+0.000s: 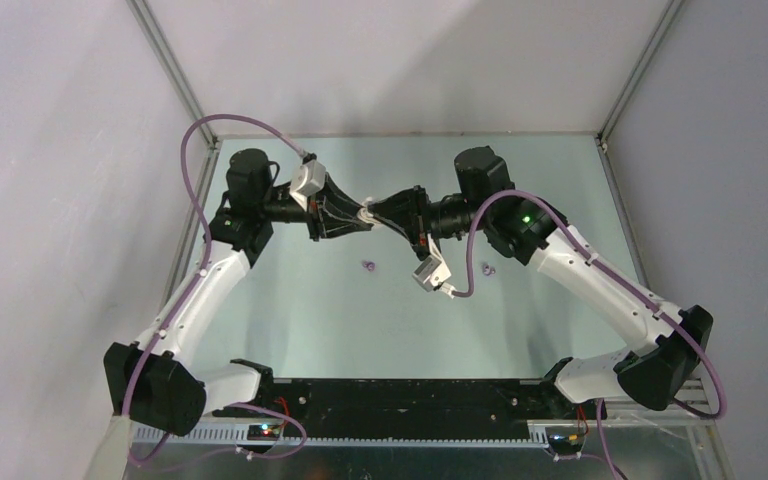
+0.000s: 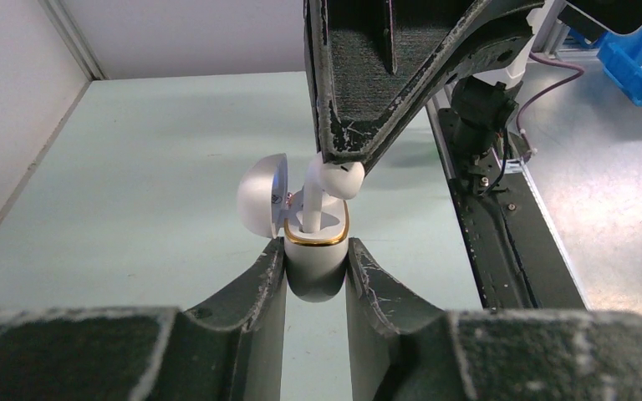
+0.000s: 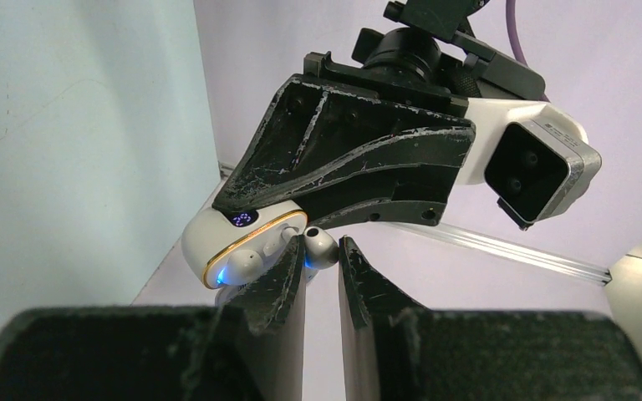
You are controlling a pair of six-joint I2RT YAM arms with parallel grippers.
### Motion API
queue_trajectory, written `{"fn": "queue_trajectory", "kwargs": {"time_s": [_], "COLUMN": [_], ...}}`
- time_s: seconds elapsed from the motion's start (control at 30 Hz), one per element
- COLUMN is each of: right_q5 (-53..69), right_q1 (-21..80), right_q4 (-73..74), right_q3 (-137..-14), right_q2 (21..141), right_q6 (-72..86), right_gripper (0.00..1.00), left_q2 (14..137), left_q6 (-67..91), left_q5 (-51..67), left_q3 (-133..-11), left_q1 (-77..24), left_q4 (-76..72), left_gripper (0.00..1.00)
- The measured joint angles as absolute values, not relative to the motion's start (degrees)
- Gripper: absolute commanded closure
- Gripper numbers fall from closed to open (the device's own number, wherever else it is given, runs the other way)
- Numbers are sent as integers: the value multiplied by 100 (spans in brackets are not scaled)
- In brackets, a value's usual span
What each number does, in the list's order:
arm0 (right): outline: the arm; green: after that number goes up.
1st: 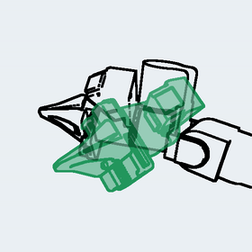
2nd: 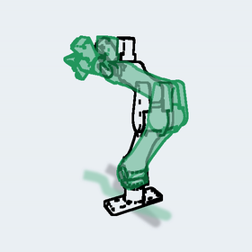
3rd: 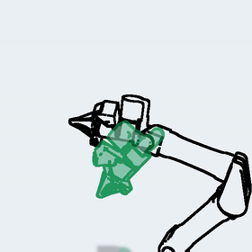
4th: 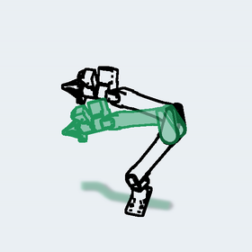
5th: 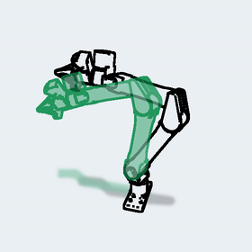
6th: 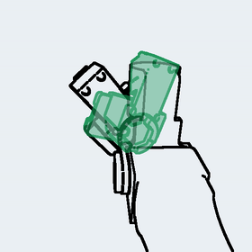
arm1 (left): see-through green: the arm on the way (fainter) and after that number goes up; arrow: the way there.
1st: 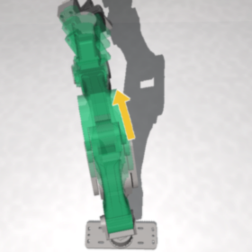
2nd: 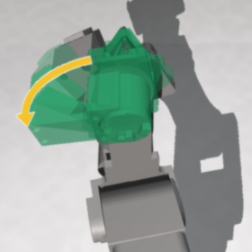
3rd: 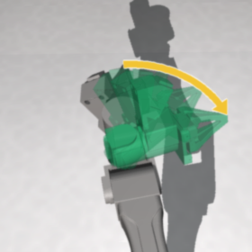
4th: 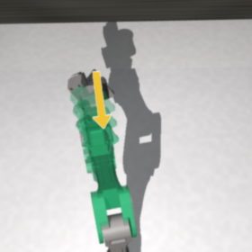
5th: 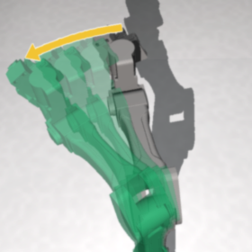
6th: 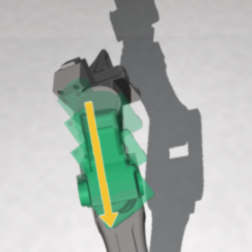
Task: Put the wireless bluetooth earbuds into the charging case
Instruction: Insert the left earbud into the left side groove of the charging case.
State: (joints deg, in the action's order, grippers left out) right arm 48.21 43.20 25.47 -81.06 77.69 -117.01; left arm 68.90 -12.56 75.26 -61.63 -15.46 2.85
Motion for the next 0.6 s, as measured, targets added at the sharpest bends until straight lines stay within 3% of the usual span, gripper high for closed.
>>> {"fn": "queue_trajectory", "kwargs": {"time_s": [0.6], "right_q5": [4722], "right_q1": [4397], "right_q4": [2596], "right_q3": [-8106], "right_q2": [7863], "right_q6": [-11885], "right_gripper": [100], "left_q2": [6888], "left_q6": [-1470], "left_q5": [7526], "left_q3": [-6163], "left_q1": [-1562], "left_q4": [458], "left_gripper": [100]}}
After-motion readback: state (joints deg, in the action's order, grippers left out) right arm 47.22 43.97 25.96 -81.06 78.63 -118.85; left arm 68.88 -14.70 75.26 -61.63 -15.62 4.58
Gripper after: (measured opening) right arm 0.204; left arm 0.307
